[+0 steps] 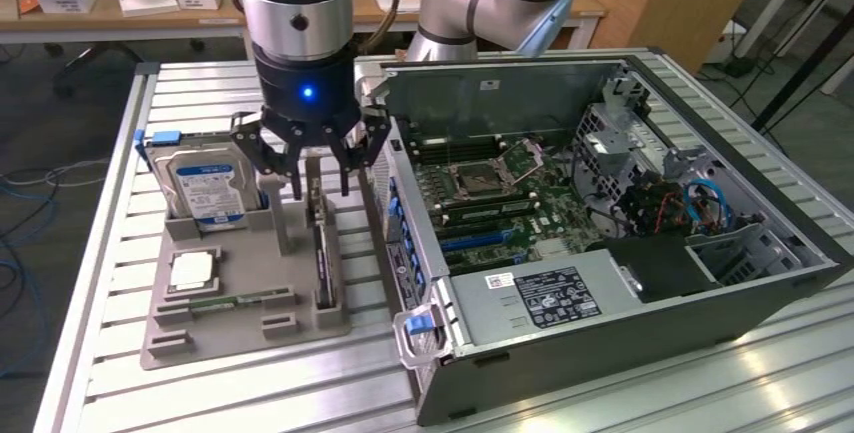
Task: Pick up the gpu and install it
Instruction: 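Pick up the gpu and move the gpu toward the slot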
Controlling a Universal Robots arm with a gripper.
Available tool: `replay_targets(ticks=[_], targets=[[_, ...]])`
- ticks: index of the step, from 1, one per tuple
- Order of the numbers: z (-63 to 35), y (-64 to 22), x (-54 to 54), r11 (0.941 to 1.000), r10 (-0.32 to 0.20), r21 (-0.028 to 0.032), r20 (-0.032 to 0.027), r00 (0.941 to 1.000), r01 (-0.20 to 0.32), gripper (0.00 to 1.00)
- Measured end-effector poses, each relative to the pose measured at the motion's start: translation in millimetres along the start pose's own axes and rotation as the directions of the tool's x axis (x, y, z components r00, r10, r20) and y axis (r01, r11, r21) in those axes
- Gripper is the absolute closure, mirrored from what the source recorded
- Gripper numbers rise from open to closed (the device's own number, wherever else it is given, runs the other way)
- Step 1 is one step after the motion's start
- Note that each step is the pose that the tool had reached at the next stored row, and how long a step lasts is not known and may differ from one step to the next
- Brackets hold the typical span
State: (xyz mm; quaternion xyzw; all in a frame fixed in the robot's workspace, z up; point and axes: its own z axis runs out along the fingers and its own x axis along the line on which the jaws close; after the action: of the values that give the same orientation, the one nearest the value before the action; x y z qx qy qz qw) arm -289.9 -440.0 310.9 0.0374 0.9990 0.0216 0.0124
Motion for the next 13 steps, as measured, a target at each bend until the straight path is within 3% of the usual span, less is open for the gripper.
replay_targets(ticks=[13], targets=[[10.2,-13.0,-0.7,1.0,0.0,-0.0002,0.0002,1.0,0.0,0.47]])
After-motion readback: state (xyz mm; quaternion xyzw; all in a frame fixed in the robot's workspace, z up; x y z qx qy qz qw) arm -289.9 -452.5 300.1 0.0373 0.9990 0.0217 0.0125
